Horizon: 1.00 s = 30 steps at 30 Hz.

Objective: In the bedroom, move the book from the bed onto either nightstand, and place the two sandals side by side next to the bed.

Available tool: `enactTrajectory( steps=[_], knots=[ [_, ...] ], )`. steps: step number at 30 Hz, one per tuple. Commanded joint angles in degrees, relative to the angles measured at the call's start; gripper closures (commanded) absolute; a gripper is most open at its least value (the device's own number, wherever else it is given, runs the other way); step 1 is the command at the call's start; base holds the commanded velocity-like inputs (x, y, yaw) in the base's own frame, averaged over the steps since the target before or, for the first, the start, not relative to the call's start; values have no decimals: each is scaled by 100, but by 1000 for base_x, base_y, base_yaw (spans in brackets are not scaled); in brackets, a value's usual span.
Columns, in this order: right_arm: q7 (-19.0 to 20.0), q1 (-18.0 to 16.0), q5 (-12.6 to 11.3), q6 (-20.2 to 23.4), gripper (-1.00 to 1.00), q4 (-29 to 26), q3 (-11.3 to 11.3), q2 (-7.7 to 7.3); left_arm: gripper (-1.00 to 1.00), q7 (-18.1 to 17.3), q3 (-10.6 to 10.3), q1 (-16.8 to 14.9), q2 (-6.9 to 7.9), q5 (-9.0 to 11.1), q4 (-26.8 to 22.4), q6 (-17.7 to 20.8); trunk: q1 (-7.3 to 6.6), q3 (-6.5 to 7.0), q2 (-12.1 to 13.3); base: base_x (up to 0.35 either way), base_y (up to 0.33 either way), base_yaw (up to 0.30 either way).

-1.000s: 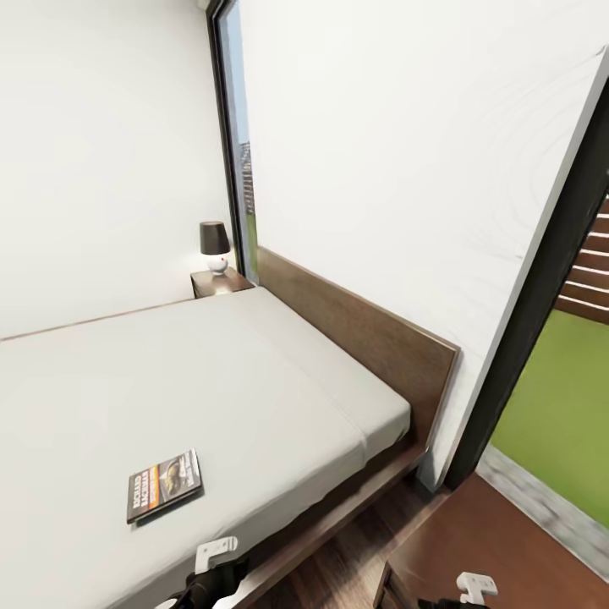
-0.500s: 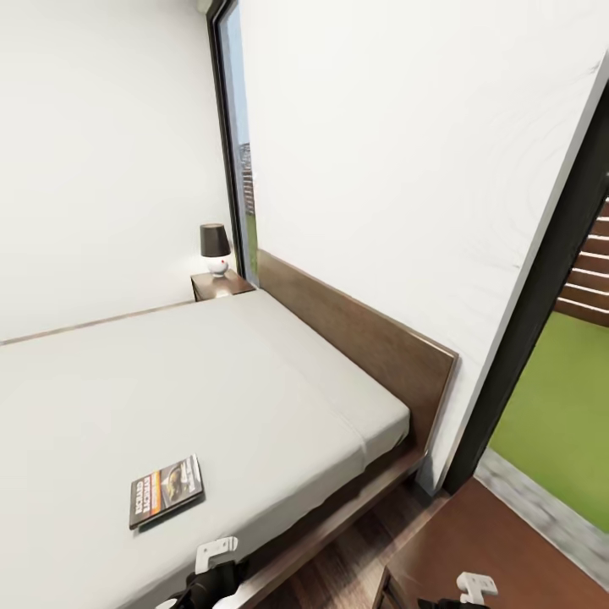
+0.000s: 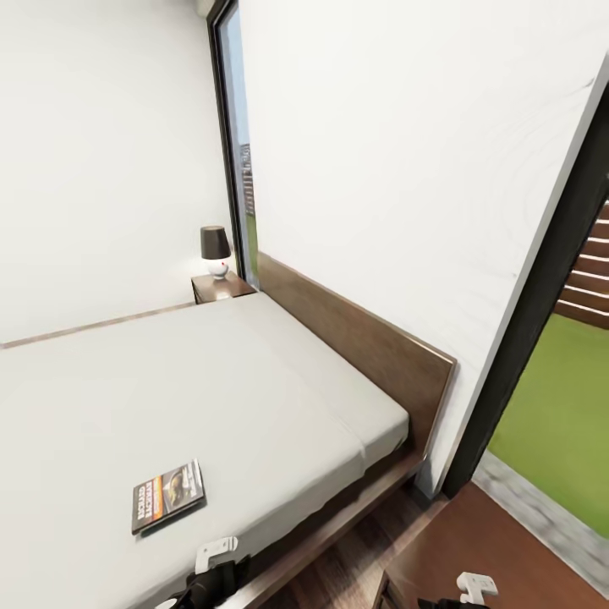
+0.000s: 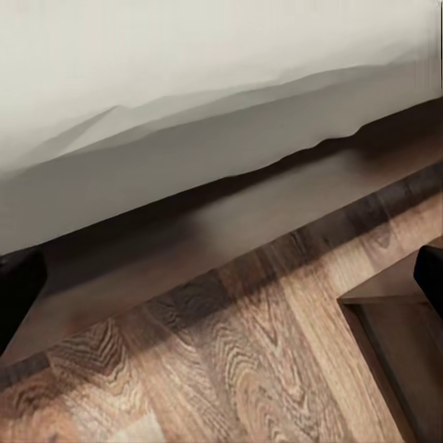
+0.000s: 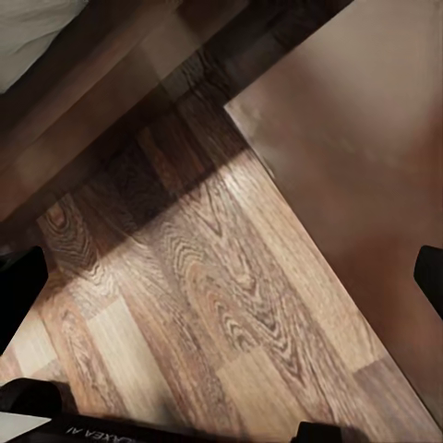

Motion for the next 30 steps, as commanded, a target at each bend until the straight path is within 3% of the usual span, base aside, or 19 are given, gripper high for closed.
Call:
enactTrajectory(
  steps=[1,30],
  knots=[
    [26,-3,-22,13,-100,3,-18,-1,-100,-36,29,-4,-3,33,5,-5,-23,13,39,0,0,0],
    [25,-3,-22,13,-100,3,-21,-1,-100,-36,29,-4,-3,29,5,-5,-660,534,1202,0,0,0]
  ],
)
